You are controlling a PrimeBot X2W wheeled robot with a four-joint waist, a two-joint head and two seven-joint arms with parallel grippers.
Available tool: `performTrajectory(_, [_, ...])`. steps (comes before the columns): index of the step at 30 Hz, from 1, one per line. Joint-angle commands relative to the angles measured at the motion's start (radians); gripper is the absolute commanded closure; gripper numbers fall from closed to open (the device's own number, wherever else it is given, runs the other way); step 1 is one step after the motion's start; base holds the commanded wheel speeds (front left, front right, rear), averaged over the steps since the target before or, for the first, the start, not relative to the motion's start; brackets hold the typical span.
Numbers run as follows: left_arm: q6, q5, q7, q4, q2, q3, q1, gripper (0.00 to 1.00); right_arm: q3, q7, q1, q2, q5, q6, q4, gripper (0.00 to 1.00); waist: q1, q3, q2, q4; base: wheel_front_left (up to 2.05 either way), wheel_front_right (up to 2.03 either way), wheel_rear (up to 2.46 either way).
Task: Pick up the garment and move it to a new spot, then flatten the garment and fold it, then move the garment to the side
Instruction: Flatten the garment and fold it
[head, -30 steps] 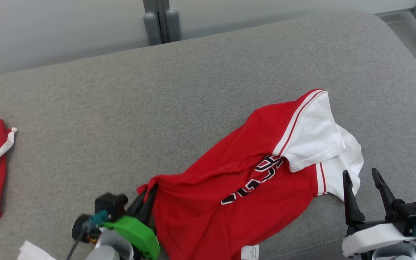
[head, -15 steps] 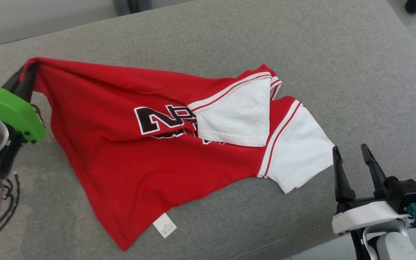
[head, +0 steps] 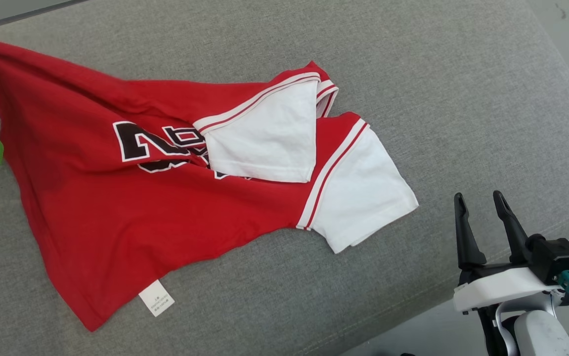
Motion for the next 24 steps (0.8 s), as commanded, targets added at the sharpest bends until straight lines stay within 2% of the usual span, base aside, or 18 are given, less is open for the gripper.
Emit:
performTrajectory(1, [0.010, 0.011, -0.034, 0.012, -0.008, 0.000, -0.003, 0.00, -0.004, -0.003, 0.006, -0.001, -0.009, -0.002, 0.000, 0.00, -0.0001, -0.029, 0.0000, 0.020, 0.00, 0.00, 0.00])
performTrajectory(6, [0.038, 0.002, -0.162, 0.026, -0.065, 0.013, 0.077, 0.00, -0.024, -0.003, 0.026, -0.001, -0.031, -0.002, -0.003, 0.00, -0.0001, -0.103, 0.0000, 0.060, 0.00, 0.00, 0.00])
performTrajectory(11, [0.072, -0.027, -0.200, -0.063, -0.161, 0.038, 0.251, 0.00, -0.048, -0.003, 0.069, -0.001, -0.054, -0.002, -0.004, 0.00, -0.0001, -0.186, 0.0000, 0.107, 0.00, 0.00, 0.00])
performTrajectory(19, [0.158, 0.095, -0.204, -0.390, -0.314, 0.092, 0.629, 0.00, -0.092, -0.003, 0.163, -0.001, -0.105, -0.002, -0.035, 0.00, -0.0001, -0.302, 0.0000, 0.194, 0.00, 0.00, 0.00])
performTrajectory(22, [0.162, 0.157, -0.204, -0.479, -0.371, 0.117, 0.744, 0.00, -0.088, -0.003, 0.185, -0.001, -0.125, -0.002, -0.051, 0.00, -0.0001, -0.329, 0.0000, 0.224, 0.00, 0.00, 0.00])
performTrajectory(24, [0.149, 0.184, -0.204, -0.519, -0.409, 0.152, 0.820, 0.00, -0.079, -0.003, 0.190, -0.001, -0.138, -0.002, -0.061, 0.00, -0.0001, -0.343, 0.0000, 0.240, 0.00, 0.00, 0.00])
